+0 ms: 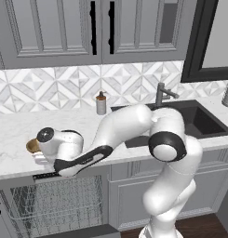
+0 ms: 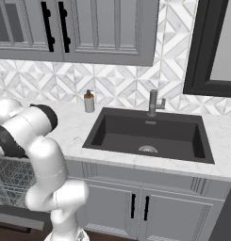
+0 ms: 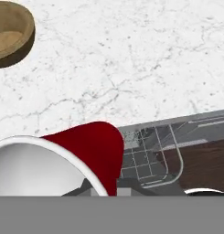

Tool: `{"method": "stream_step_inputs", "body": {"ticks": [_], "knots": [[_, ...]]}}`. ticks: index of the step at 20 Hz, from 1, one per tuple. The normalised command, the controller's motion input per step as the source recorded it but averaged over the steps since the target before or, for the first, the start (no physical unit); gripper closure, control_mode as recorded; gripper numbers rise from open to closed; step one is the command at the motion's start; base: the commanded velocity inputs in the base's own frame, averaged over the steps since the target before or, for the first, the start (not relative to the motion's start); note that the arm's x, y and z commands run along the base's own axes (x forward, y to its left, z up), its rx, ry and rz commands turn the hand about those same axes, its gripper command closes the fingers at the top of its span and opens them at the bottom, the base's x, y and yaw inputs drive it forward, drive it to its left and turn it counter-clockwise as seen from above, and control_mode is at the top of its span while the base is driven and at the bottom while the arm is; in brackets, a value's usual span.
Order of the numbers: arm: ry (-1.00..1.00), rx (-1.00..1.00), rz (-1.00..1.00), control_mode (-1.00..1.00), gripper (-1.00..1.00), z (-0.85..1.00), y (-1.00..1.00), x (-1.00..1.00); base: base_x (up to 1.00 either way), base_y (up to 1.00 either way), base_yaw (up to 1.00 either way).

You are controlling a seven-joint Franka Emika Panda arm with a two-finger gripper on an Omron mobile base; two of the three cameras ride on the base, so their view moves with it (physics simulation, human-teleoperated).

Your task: Pick up the cup and bowl from the counter, place them in the dishwasher, and close the dishwasher door.

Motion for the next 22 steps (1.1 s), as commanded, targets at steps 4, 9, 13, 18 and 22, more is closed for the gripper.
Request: {"method": "stream_step_inputs", "body": {"ticks": [4, 9, 13, 18, 22], "knots": [[-0.06, 0.00, 0.00, -1.00, 1.00, 0.00, 0.41, -1.00, 0.00, 0.00, 0.00], [0.00, -0.01, 0.00, -1.00, 1.00, -0.08, 0.34, -0.80, 0.00, 0.00, 0.00], [0.04, -0.01, 0.00, -1.00, 1.00, -0.62, 0.00, -0.12, 0.00, 0.00, 0.00], [-0.03, -0.11, 0.00, -1.00, 1.00, -0.75, 0.08, 0.00, 0.00, 0.00, 0.00], [-0.04, -0.18, 0.00, -1.00, 1.00, -0.51, 0.05, 0.00, 0.00, 0.00, 0.00]]}}
